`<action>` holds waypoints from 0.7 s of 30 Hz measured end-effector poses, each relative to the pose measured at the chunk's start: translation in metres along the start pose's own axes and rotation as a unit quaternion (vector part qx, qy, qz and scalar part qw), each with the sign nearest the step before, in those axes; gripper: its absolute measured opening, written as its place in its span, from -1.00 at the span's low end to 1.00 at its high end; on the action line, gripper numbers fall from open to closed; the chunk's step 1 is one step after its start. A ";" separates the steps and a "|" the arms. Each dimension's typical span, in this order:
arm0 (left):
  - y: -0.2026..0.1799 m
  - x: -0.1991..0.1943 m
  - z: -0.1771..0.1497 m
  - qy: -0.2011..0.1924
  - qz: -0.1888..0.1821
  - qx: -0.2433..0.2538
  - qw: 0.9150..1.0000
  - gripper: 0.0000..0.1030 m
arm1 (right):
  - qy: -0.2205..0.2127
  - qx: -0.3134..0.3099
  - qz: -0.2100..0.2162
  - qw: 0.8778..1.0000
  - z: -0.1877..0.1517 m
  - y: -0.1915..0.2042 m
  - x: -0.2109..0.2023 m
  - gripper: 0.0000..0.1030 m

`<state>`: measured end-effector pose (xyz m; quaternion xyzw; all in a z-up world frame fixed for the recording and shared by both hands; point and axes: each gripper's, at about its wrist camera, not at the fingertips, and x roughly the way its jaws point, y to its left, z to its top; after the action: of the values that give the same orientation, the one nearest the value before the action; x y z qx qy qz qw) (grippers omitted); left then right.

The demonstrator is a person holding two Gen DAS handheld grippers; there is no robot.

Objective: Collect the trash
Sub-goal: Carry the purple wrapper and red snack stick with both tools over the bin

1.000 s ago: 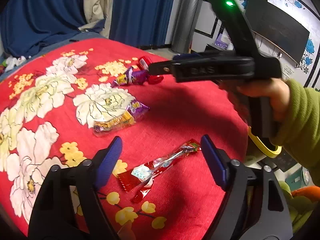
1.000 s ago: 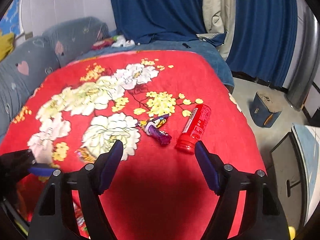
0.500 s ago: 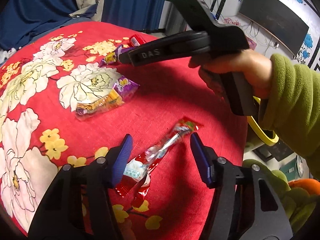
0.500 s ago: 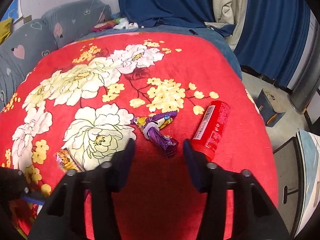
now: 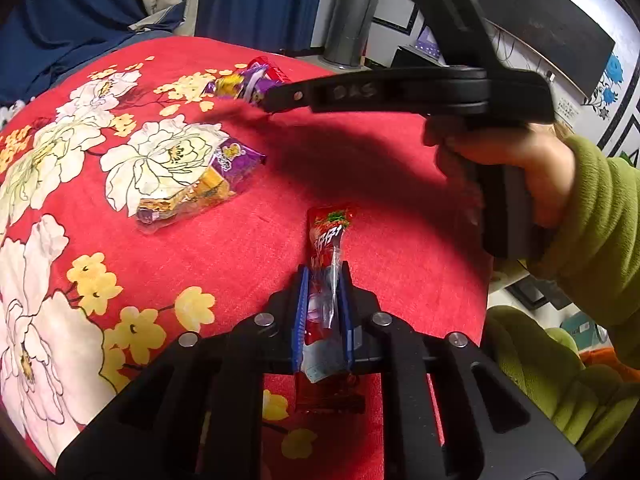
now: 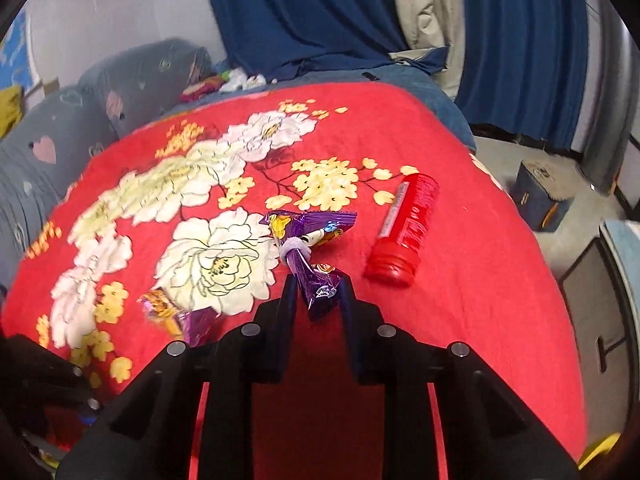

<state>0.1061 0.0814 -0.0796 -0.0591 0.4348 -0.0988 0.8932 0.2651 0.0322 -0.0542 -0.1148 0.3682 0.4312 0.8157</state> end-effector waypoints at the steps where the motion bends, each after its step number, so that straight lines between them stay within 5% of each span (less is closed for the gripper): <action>1: 0.000 0.000 0.000 -0.001 0.002 0.000 1.000 -0.84 | -0.007 0.010 0.002 1.000 -0.003 -0.002 -0.006 -0.60; 9: -0.001 -0.014 0.002 -0.035 0.012 -0.006 0.999 -0.88 | -0.050 0.054 0.010 0.997 -0.021 -0.012 -0.059 -0.60; 21: -0.024 -0.054 0.024 -0.135 0.013 -0.015 0.991 -0.88 | -0.102 0.073 -0.019 0.992 -0.056 -0.029 -0.137 -0.60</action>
<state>0.0896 0.0707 -0.0184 -0.0793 0.3121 -0.0716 0.9440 0.2111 -0.0988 -0.0015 -0.0177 0.3108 0.3970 0.8634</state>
